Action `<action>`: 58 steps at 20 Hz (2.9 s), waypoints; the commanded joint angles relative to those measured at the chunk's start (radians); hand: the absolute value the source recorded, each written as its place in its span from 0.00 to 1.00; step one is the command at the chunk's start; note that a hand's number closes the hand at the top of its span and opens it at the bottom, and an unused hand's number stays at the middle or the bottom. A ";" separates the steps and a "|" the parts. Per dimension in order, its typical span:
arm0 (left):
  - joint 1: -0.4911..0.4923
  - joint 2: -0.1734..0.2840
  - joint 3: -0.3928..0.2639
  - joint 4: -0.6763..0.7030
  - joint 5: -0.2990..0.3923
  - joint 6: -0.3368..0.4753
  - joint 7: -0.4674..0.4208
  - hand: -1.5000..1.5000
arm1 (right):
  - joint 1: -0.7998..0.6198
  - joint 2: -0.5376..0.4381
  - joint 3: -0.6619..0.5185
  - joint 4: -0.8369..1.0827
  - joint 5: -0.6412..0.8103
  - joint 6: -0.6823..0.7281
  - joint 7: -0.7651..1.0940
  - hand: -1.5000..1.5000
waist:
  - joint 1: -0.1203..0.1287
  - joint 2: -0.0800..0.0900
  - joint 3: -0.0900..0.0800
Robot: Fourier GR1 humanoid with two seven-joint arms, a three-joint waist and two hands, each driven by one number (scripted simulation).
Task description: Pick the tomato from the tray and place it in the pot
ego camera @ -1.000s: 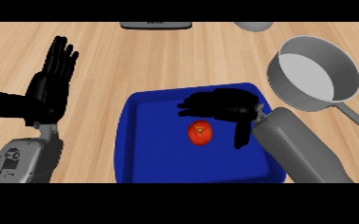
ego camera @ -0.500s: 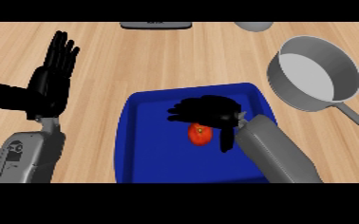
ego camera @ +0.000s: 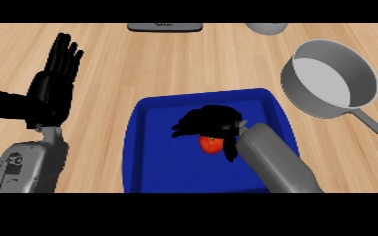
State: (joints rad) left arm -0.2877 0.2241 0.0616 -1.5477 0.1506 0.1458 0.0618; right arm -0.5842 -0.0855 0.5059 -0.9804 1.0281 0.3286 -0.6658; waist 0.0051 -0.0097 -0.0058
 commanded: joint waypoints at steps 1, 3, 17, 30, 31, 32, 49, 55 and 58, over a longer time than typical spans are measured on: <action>0.019 -0.010 -0.017 -0.040 -0.004 -0.005 0.028 0.50 | 0.011 -0.001 0.054 0.057 0.043 -0.040 -0.123 1.00 | 0.005 0.011 0.006; -0.031 0.021 0.049 0.085 0.026 -0.053 -0.053 0.50 | 0.043 0.029 0.048 0.026 0.047 -0.108 -0.136 1.00 | -0.004 0.013 0.006; 0.028 0.019 0.059 -0.013 0.019 -0.046 0.013 0.50 | 0.169 0.000 -0.037 -0.256 0.099 -0.154 -0.062 1.00 | -0.013 0.006 0.006; 0.005 -0.007 0.019 -0.007 -0.008 -0.025 0.004 0.50 | -0.107 0.085 -0.496 -0.107 0.244 -0.469 1.141 1.00 | 0.001 0.008 0.000; 0.026 -0.019 0.019 -0.007 -0.005 -0.024 -0.010 0.50 | -0.146 0.085 -0.520 -0.112 0.288 -0.475 1.229 1.00 | 0.006 0.004 -0.003; 0.006 -0.012 0.016 -0.005 -0.008 -0.025 0.004 0.50 | -0.172 0.085 -0.515 -0.109 0.326 -0.491 1.312 1.00 | 0.010 0.006 -0.002; 0.003 -0.015 0.041 0.045 -0.006 -0.036 -0.042 0.50 | -0.345 0.059 -0.560 -0.203 0.739 -0.359 1.912 1.00 | -0.013 0.008 0.005; 0.051 -0.022 0.025 -0.016 -0.007 -0.042 -0.020 0.50 | -0.120 -0.006 -0.617 -0.471 0.689 -0.311 1.795 1.00 | -0.018 0.004 0.006; 0.033 0.002 0.063 0.001 0.004 -0.044 -0.015 0.50 | 0.046 -0.060 -0.650 -0.609 0.644 -0.356 1.711 1.00 | -0.023 0.005 0.006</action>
State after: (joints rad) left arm -0.2460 0.2202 0.1104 -1.5499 0.1515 0.1027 0.0442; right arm -0.6594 -0.0991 -0.1032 -1.4592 1.7096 -0.0452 1.0524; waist -0.0166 -0.0063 -0.0002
